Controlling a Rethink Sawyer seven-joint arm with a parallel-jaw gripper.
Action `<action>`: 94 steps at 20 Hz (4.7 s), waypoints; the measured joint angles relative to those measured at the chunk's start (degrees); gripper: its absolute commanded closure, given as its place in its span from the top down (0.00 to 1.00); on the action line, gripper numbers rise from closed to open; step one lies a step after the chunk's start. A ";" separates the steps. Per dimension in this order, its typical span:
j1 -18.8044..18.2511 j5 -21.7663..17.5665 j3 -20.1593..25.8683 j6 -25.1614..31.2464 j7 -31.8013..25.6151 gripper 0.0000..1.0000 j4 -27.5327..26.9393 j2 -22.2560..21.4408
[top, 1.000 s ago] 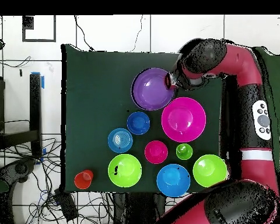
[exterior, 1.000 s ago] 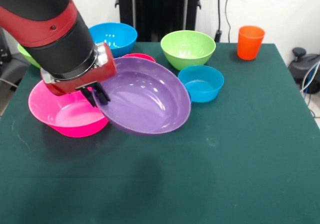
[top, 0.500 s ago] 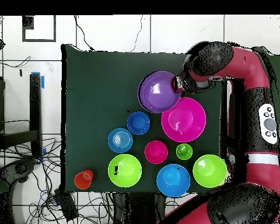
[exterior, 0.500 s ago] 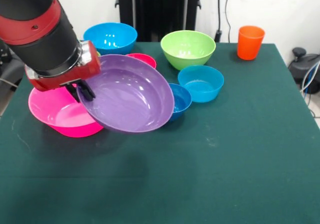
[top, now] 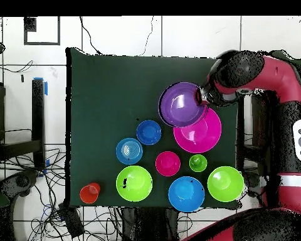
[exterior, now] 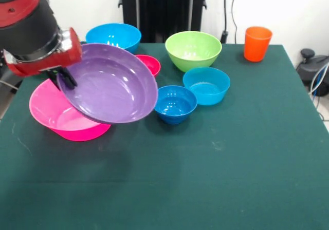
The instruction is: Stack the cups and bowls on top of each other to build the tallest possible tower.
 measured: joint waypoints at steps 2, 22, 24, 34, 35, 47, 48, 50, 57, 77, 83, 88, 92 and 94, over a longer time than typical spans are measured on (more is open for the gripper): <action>-0.58 0.00 -0.36 0.01 0.00 0.00 0.15 -0.26; -5.89 -0.01 -1.99 0.00 0.00 0.00 1.90 -1.23; -6.71 0.00 -2.37 0.00 0.00 0.00 3.01 -1.82; -10.93 0.00 -3.30 -0.27 0.00 0.00 9.43 -4.37; -11.91 0.00 -3.35 -0.94 0.00 0.00 11.35 -5.06; -14.38 0.01 -4.03 -8.75 0.00 0.00 19.87 -6.96; -14.42 0.02 -4.04 -9.20 0.00 0.00 20.16 -6.92; -14.49 0.02 -4.06 -10.10 0.00 0.00 20.72 -6.85; -14.50 0.04 -4.07 -12.16 0.00 0.00 21.54 -6.62; -11.64 0.04 -4.07 -12.21 0.00 0.00 16.08 -0.43; -11.53 0.04 -4.08 -12.23 0.00 0.00 15.64 1.34; -11.53 0.04 -4.08 -12.22 0.00 0.00 15.58 2.16; -11.52 0.04 -4.07 -12.21 0.00 0.00 14.95 2.74; -11.51 0.04 -4.08 -12.21 0.00 0.00 14.25 3.14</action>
